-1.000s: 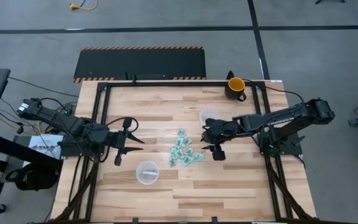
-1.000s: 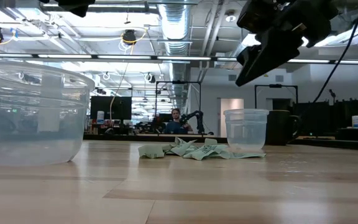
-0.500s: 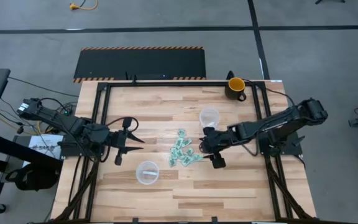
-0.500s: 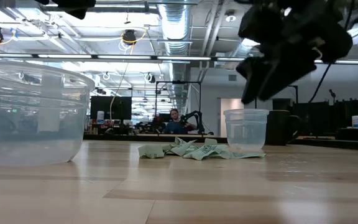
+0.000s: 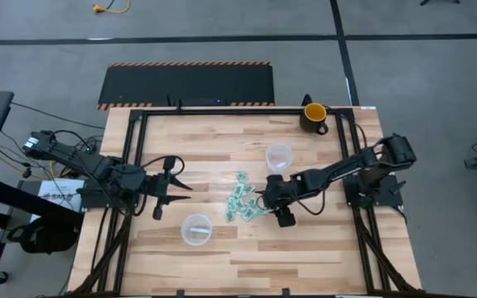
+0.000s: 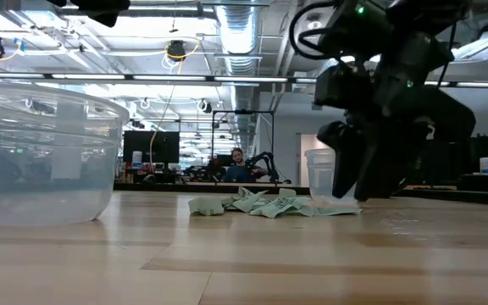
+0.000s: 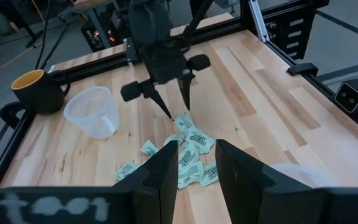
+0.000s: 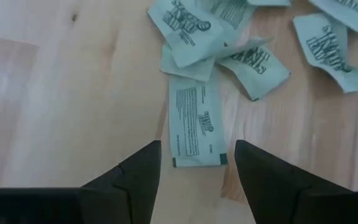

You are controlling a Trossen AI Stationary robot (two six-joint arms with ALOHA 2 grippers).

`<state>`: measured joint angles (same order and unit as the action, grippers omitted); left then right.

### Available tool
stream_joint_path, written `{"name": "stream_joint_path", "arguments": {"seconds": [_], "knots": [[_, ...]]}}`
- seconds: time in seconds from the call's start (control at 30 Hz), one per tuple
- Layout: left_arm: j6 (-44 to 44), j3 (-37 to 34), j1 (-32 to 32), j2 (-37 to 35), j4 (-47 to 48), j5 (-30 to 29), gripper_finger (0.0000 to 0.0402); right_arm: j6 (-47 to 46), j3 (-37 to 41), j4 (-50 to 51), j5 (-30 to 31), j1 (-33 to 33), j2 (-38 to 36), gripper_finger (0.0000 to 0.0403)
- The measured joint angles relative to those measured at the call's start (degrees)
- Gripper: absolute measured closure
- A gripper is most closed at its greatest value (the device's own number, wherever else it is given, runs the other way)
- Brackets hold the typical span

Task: Pick and place Stevia / Truvia into bins
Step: Put the stevia packet into the top transparent container

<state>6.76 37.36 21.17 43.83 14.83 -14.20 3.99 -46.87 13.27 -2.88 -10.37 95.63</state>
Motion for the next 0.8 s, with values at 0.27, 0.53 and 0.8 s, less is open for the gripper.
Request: {"name": "stream_joint_path", "arguments": {"seconds": [0.27,0.53,0.8], "knots": [[0.0,0.0,0.0,0.0,-0.1,0.0,0.0303,0.0,0.0,-1.0,-0.2,0.0,0.4,0.0209],[-0.2,0.0,0.0,0.0,-0.3,0.1,0.0303,-1.0,-0.1,-4.2,-0.3,0.0,4.1,0.0215],[-1.0,0.0,0.0,0.0,-0.3,0.2,0.0303,-2.1,-0.2,-6.0,-1.8,0.7,5.0,0.0224]]}}
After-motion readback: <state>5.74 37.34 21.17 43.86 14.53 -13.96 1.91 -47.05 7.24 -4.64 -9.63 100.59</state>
